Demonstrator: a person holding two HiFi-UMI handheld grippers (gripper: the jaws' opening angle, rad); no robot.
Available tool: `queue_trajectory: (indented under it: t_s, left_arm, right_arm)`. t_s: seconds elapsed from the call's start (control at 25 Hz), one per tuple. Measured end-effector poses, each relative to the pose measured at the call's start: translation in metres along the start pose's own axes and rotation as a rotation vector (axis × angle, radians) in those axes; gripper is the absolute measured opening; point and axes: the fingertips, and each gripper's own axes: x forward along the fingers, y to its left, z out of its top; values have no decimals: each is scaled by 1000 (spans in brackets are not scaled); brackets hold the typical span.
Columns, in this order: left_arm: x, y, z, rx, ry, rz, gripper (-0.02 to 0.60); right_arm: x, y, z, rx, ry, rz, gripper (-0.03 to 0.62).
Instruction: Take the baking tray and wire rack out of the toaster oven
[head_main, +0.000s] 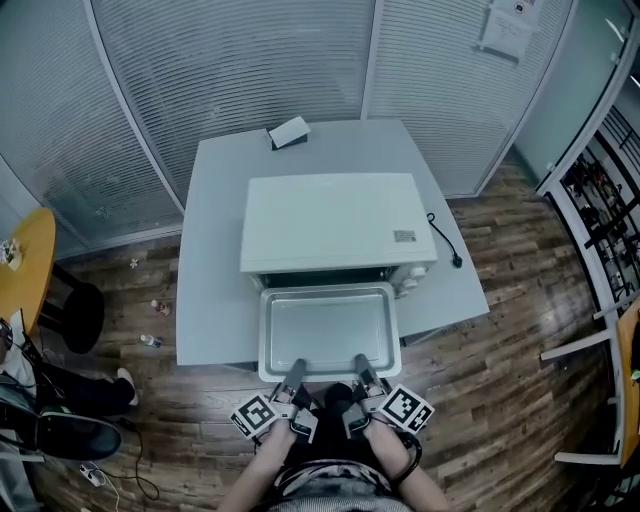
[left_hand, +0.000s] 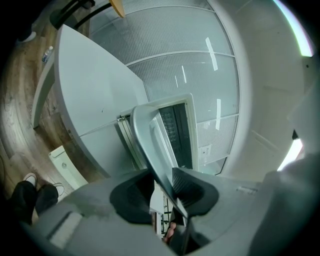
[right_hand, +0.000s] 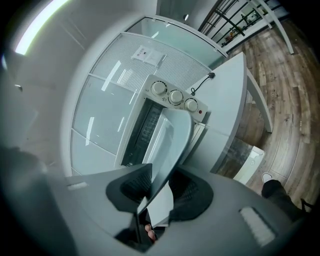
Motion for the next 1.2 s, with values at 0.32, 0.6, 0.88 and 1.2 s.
queue_trajectory:
  t_s: [0.32, 0.6, 0.88, 1.2]
  left_arm:
    - [-26, -34, 0, 55, -19, -44, 109]
    - [-28, -71, 1, 109, -69, -78, 109]
    - [-23, -107, -1, 169, -124, -102, 109]
    - [3, -134, 10, 175, -135, -113, 109]
  right_arm:
    - [-21, 25, -4, 14, 15, 54, 109]
    - [-29, 57, 17, -33, 27, 137, 109]
    - [-38, 65, 31, 109, 57, 123, 109]
    - [-16, 93, 70, -7, 53, 242, 109]
